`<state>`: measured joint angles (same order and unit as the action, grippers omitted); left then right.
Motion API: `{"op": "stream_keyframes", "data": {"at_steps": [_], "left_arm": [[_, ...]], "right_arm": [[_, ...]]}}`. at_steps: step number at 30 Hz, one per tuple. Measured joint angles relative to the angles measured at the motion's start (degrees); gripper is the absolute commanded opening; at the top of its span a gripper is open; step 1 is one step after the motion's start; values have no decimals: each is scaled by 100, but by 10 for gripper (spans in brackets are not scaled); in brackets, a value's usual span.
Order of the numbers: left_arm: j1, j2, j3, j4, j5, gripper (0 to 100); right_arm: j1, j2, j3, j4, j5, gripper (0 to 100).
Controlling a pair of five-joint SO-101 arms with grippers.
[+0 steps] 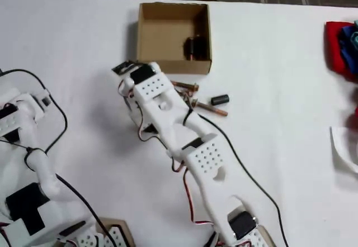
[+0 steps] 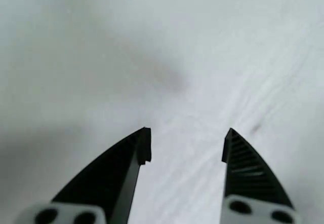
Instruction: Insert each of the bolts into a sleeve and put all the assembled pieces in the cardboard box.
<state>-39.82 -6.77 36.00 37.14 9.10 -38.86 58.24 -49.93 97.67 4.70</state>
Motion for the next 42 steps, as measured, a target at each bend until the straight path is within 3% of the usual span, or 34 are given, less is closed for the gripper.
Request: {"op": "stream_keyframes", "data": {"at_steps": [9, 15, 22, 30, 35, 42], "left_arm": [[62, 0, 0, 0, 0, 248], [642, 0, -9, 440, -53, 248], [2189, 44, -9, 844, -1644, 251], [4167, 176, -923, 2040, -1996, 251], [4791, 914, -2497, 2884, -774, 251], [5908, 2585, -4176, 3516, 2004, 249]], "right_arm": [[264, -290, -360, 229, 9, 23], [985, -2180, 26, 237, 9, 23], [2207, -4941, 2585, 202, 9, 23], [4079, -8062, 6347, -835, 114, 23], [5398, -9011, 8070, -1714, 360, 23], [5820, -9099, 8747, -2084, 536, 23]]}}
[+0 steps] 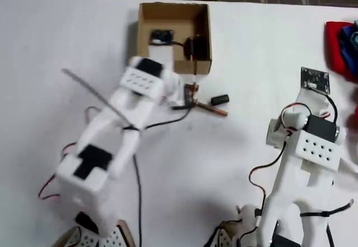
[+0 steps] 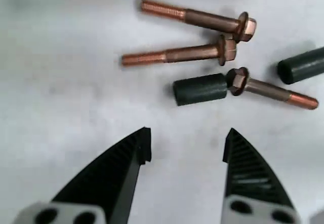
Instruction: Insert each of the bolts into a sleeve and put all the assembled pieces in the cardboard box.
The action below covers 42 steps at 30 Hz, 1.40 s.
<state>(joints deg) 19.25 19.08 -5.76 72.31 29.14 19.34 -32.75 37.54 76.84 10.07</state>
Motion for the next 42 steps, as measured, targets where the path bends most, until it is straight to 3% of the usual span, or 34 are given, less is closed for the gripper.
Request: {"op": "stream_keyframes", "data": {"at_steps": [6, 12, 15, 28, 34, 42], "left_arm": [[870, 958, -870, 237, 756, 251], [826, 1635, -1996, 193, 2769, 251], [738, 2154, -2338, 185, 3420, 251], [703, 3305, -3473, 185, 3648, 243], [695, 3429, -3622, 308, 3648, 42], [721, 3429, -3692, 352, 3631, 30]], "right_arm": [[299, 0, 18, -18, 26, 23], [598, 0, 18, -158, 167, 23], [747, 0, 18, -176, 211, 23], [923, 475, 18, -316, 404, 23], [932, 686, 18, -466, 404, 23], [949, 712, 18, -484, 404, 23]]}}
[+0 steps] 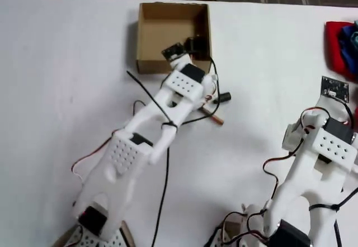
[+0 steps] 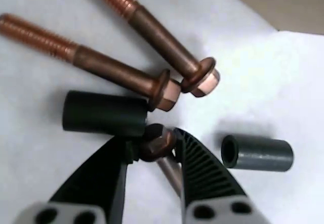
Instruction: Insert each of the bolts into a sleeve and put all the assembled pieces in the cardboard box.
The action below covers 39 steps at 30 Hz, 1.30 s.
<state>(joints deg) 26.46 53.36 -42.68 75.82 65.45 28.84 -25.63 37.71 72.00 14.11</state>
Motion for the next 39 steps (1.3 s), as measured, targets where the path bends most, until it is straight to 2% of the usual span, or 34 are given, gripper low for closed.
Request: {"op": "stream_keyframes", "data": {"at_steps": [4, 8, 15, 18, 22, 24, 27, 32, 39], "left_arm": [[0, 0, 0, 0, -273, 29], [18, -26, -9, 176, -1275, 25], [44, -642, 18, 1591, -3771, 27], [26, -932, 62, 2347, -5169, 26], [-229, -1002, 712, 2488, -7490, 27], [-369, -1002, 1073, 2488, -8079, 27], [-466, -1002, 1398, 2488, -8334, 41], [-686, -1011, 1468, 2488, -8422, 164], [-1020, -1108, 1829, 2523, -8211, 115]], "right_arm": [[9, 0, 0, 0, 9, 23], [9, 0, 0, 0, 9, 23], [9, 0, 0, 0, 9, 23], [0, 0, 0, 0, 9, 23], [0, 0, 0, 0, 9, 23], [0, 0, 0, 0, 9, 23], [0, 0, 0, 0, 9, 23], [0, 0, 0, 0, 9, 23], [0, 0, 0, -105, 9, 23]]}}
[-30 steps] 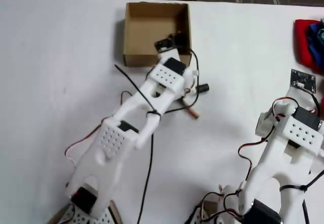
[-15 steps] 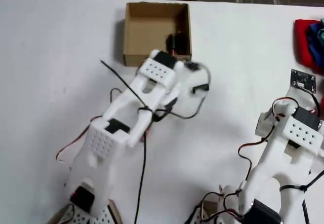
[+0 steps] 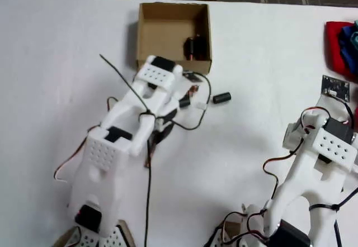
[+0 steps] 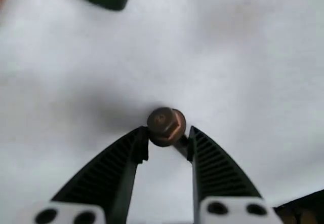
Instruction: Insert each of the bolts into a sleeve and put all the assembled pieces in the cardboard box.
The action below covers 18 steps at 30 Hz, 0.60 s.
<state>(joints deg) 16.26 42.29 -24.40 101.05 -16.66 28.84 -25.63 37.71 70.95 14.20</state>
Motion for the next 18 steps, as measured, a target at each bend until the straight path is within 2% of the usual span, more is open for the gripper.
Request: {"op": "stream_keyframes", "data": {"at_steps": [6, 12, 16, 18], "left_arm": [[-62, -35, 492, 0, 519, 143], [-62, -35, 554, -18, 747, 138], [-62, -35, 554, -44, 818, 32], [-44, -35, 554, -62, 818, 30]], "right_arm": [[0, 0, -35, -9, 0, 23], [0, 0, -246, -9, 0, 23], [0, 0, -246, -9, 0, 23], [0, 0, -246, -9, 0, 23]]}}
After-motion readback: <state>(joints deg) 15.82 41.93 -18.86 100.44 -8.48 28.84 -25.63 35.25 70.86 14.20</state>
